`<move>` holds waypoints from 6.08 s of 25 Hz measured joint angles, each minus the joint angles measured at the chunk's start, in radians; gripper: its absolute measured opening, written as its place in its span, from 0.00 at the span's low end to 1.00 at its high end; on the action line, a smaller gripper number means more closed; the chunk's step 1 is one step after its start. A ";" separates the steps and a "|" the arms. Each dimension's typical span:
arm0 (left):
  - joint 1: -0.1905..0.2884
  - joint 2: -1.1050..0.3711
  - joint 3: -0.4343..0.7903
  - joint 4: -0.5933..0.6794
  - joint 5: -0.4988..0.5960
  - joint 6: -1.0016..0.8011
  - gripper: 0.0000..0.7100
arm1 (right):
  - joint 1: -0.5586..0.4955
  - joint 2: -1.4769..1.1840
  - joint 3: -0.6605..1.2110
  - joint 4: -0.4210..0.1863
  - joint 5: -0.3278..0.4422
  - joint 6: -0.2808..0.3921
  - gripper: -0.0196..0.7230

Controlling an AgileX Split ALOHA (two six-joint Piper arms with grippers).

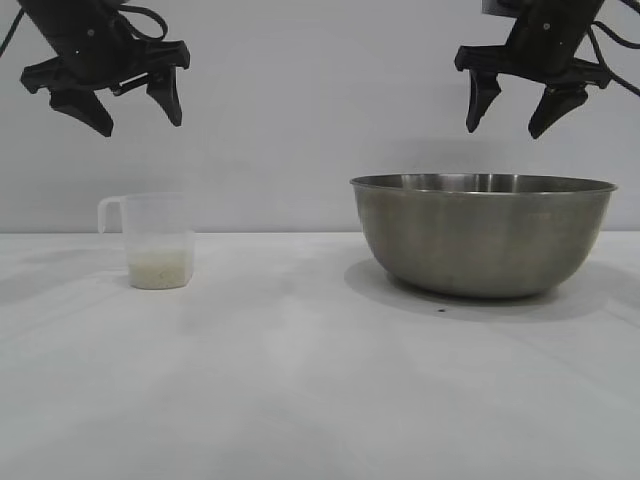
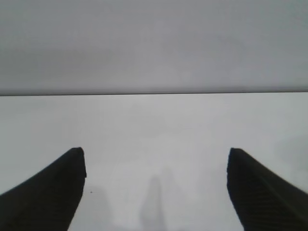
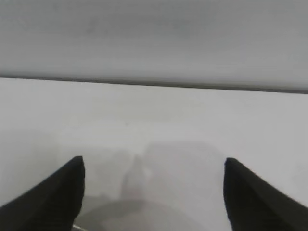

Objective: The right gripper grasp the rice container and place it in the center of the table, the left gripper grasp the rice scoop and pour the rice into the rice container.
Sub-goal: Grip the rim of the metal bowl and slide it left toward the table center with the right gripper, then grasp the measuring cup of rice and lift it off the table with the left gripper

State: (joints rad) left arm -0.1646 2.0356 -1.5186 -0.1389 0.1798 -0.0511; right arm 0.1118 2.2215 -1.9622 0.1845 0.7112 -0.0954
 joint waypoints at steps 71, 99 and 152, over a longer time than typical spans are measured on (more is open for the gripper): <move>-0.002 0.000 0.000 0.000 0.042 0.000 0.75 | -0.005 0.055 0.089 0.001 0.517 -0.038 0.03; -0.002 0.000 0.000 0.000 0.046 0.000 0.75 | 0.122 0.055 0.089 0.120 0.514 -0.074 0.67; -0.002 0.000 0.000 0.000 0.074 0.000 0.75 | -0.040 -1.505 1.205 -0.155 0.531 0.053 0.73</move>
State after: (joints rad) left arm -0.1662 2.0356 -1.5186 -0.1389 0.2533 -0.0511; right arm 0.0721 0.7160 -0.7568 0.0291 1.2423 -0.0419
